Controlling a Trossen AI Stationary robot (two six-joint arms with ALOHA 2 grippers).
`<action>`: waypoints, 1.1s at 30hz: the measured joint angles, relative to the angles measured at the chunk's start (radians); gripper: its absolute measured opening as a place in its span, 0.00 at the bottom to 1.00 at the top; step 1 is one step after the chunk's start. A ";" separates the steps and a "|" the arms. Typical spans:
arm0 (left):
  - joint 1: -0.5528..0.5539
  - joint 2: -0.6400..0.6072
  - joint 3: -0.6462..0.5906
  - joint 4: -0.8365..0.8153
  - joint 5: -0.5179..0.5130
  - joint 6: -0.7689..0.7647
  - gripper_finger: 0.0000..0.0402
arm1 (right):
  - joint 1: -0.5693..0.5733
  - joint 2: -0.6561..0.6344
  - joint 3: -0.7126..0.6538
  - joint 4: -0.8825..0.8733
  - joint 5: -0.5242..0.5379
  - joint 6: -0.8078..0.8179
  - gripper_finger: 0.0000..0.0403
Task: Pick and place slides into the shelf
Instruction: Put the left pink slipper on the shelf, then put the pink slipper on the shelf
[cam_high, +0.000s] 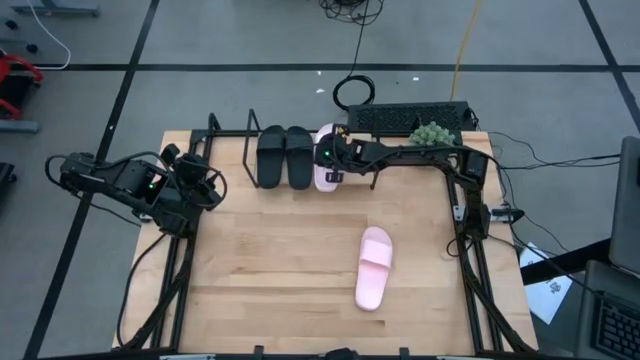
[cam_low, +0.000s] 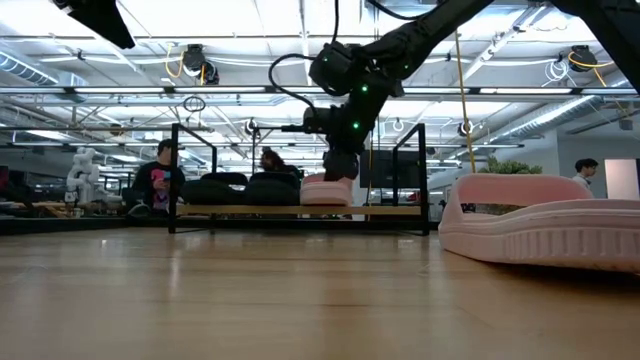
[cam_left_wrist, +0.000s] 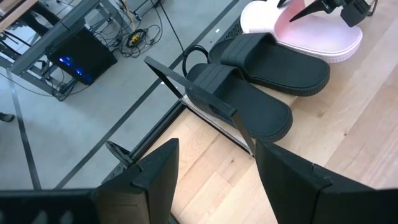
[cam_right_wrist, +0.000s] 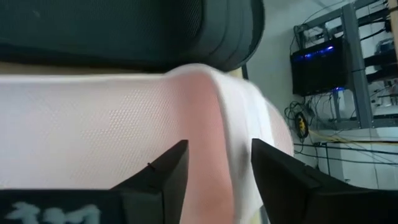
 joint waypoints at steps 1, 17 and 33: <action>0.000 0.000 0.000 0.000 0.000 0.000 0.53 | 0.003 -0.003 0.000 0.006 0.002 0.000 0.42; 0.000 0.000 0.000 0.000 0.028 -0.003 0.53 | 0.149 -0.151 0.000 -0.101 0.099 0.035 0.43; 0.000 0.000 0.000 0.005 0.059 -0.001 0.53 | 0.766 -0.332 0.002 -0.608 0.152 0.713 0.43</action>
